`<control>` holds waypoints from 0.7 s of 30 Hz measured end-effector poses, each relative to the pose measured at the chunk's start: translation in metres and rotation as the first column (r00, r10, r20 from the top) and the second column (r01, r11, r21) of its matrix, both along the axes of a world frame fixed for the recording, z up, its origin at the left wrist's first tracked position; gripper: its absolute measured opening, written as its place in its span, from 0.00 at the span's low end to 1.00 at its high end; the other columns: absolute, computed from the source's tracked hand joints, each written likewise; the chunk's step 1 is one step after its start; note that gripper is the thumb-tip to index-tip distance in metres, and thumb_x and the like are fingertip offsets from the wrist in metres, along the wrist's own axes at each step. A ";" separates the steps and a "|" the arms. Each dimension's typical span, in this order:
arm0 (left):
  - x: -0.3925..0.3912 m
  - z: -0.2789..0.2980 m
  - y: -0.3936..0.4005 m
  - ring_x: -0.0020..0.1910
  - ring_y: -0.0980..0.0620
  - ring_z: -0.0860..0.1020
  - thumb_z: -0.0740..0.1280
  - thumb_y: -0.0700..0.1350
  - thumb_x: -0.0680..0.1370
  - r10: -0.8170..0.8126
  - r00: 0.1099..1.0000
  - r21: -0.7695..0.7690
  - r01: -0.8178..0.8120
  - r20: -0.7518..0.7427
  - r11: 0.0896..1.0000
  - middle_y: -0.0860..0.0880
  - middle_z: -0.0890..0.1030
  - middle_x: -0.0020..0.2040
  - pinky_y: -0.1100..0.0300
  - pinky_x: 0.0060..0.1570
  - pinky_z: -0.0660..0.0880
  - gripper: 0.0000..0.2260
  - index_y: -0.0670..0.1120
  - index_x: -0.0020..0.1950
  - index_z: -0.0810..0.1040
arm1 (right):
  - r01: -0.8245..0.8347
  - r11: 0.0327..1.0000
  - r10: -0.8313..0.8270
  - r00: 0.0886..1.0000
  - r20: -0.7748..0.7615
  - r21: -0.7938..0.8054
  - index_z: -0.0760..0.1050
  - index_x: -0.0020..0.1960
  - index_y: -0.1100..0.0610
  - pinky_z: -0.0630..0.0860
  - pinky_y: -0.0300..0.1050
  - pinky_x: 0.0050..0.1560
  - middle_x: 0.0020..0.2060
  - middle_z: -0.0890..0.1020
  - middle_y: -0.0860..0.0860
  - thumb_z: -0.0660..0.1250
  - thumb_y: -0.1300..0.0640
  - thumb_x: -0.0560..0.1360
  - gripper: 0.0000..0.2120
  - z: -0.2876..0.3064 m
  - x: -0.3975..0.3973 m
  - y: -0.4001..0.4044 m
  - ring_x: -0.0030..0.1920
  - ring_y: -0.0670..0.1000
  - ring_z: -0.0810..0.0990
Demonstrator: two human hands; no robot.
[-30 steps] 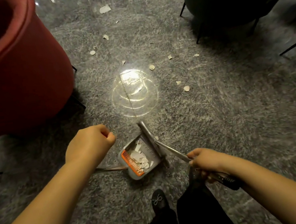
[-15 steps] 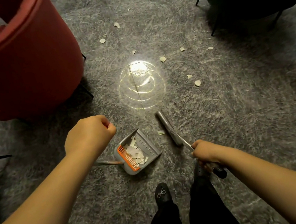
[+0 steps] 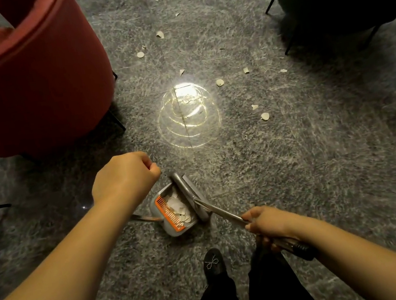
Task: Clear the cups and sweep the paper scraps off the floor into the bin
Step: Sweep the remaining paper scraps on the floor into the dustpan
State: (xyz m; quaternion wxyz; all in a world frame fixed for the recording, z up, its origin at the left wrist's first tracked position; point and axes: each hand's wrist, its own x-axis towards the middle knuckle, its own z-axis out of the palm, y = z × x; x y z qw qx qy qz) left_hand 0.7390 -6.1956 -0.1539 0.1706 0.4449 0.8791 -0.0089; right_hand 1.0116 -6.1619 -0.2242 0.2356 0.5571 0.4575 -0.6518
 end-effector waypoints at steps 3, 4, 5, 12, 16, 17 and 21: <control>-0.003 0.002 -0.002 0.38 0.49 0.75 0.65 0.57 0.77 0.015 1.000 -0.006 -0.015 0.018 1.000 0.55 0.74 0.36 0.58 0.35 0.68 0.07 0.56 0.45 0.79 | 0.062 0.998 -0.062 0.998 0.007 0.005 0.69 0.63 0.56 0.65 0.33 0.20 0.29 0.67 0.53 0.56 0.62 0.81 0.12 0.002 0.001 0.000 0.23 0.46 0.66; -0.005 0.003 -0.004 0.38 0.50 0.75 0.65 0.57 0.77 0.023 0.999 -0.003 -0.023 0.033 1.000 0.55 0.74 0.35 0.58 0.35 0.68 0.08 0.56 0.45 0.79 | 0.093 0.996 -0.093 0.996 0.012 0.007 0.70 0.62 0.56 0.65 0.33 0.20 0.28 0.67 0.53 0.56 0.62 0.81 0.12 0.004 0.002 0.002 0.21 0.46 0.66; -0.007 0.006 -0.005 0.37 0.50 0.75 0.65 0.57 0.77 0.025 0.999 0.002 -0.025 0.047 1.000 0.56 0.74 0.35 0.58 0.35 0.69 0.08 0.56 0.44 0.80 | 0.120 0.993 -0.121 0.993 0.015 0.013 0.70 0.62 0.56 0.65 0.33 0.20 0.28 0.67 0.52 0.56 0.62 0.81 0.11 0.005 0.004 0.004 0.21 0.45 0.66; -0.002 0.022 0.010 0.40 0.48 0.77 0.64 0.58 0.77 0.015 0.996 0.048 -0.019 0.089 0.999 0.54 0.79 0.37 0.58 0.36 0.71 0.08 0.56 0.43 0.79 | 0.198 0.974 -0.199 0.980 0.000 0.110 0.70 0.64 0.57 0.65 0.35 0.22 0.30 0.69 0.55 0.56 0.62 0.81 0.13 0.028 0.023 0.036 0.24 0.48 0.67; 0.012 0.031 0.041 0.41 0.47 0.76 0.65 0.57 0.77 -0.025 0.998 0.092 0.020 0.057 0.996 0.51 0.81 0.40 0.57 0.36 0.69 0.08 0.56 0.44 0.80 | 0.320 0.933 -0.318 0.947 -0.041 0.163 0.70 0.62 0.62 0.61 0.31 0.20 0.28 0.67 0.54 0.55 0.65 0.81 0.12 0.045 0.038 0.061 0.21 0.46 0.64; 0.016 0.032 0.054 0.41 0.47 0.76 0.65 0.57 0.77 -0.032 0.998 0.104 0.026 0.059 0.994 0.50 0.81 0.41 0.57 0.36 0.68 0.07 0.56 0.44 0.80 | 0.361 0.917 -0.357 0.932 -0.058 0.169 0.72 0.59 0.61 0.60 0.30 0.19 0.28 0.67 0.53 0.54 0.66 0.81 0.11 0.047 0.043 0.071 0.20 0.45 0.63; 0.029 0.035 0.104 0.42 0.46 0.78 0.66 0.56 0.76 -0.045 0.995 0.151 0.032 0.083 0.988 0.50 0.82 0.40 0.57 0.37 0.69 0.07 0.57 0.41 0.78 | 0.524 0.841 -0.515 0.852 -0.096 0.138 0.71 0.55 0.54 0.61 0.30 0.20 0.23 0.69 0.52 0.54 0.65 0.81 0.10 0.039 0.067 0.113 0.17 0.44 0.64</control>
